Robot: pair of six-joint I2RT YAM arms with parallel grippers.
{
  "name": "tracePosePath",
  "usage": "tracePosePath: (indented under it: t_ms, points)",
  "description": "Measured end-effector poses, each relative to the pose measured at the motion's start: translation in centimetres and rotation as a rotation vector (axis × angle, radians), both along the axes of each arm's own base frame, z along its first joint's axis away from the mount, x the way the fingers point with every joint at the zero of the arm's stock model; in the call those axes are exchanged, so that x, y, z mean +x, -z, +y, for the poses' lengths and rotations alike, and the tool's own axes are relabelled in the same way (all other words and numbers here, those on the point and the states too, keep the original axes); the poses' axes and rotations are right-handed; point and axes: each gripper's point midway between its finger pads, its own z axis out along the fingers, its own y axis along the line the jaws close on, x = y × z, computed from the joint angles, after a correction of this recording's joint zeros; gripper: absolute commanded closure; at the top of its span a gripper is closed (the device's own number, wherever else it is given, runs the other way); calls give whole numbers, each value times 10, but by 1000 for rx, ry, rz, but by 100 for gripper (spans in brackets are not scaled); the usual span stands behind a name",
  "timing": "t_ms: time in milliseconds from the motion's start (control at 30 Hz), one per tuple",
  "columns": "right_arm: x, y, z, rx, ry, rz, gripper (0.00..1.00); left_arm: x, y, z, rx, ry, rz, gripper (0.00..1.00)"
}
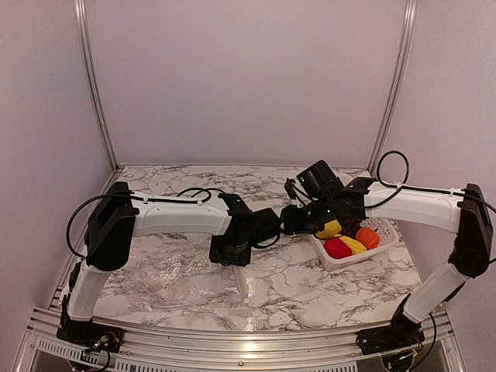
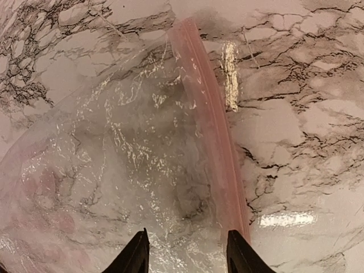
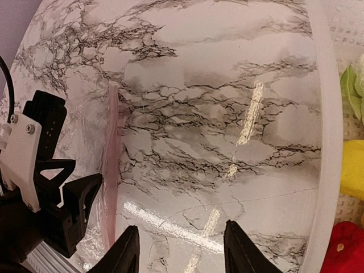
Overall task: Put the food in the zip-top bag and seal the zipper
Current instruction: Pick up the zipper food storage bag at the center of the board.
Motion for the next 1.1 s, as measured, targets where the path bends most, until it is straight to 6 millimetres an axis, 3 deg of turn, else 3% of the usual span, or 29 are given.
tracePosePath:
  t_ms: [467, 567, 733, 833, 900, 1100]
  points:
    - [-4, -8, -14, 19, 22, -15, 52, 4, -1, -20, -48, 29, 6, 52]
    - [-6, -4, -15, 12, 23, -6, 52, 6, -6, -26, -64, 38, -2, 57]
    - [-6, -4, -16, 12, 23, -6, 52, 4, 7, -26, -41, 51, 22, 59]
    - [-6, -4, -16, 12, 23, -6, 53, 3, 21, -24, -12, 56, 38, 68]
    - [-6, -4, -16, 12, 23, -6, 53, 2, 25, -23, -1, 59, 45, 82]
    - [-6, -5, -16, 15, 23, -9, 52, 2, 24, -22, 4, 63, 42, 100]
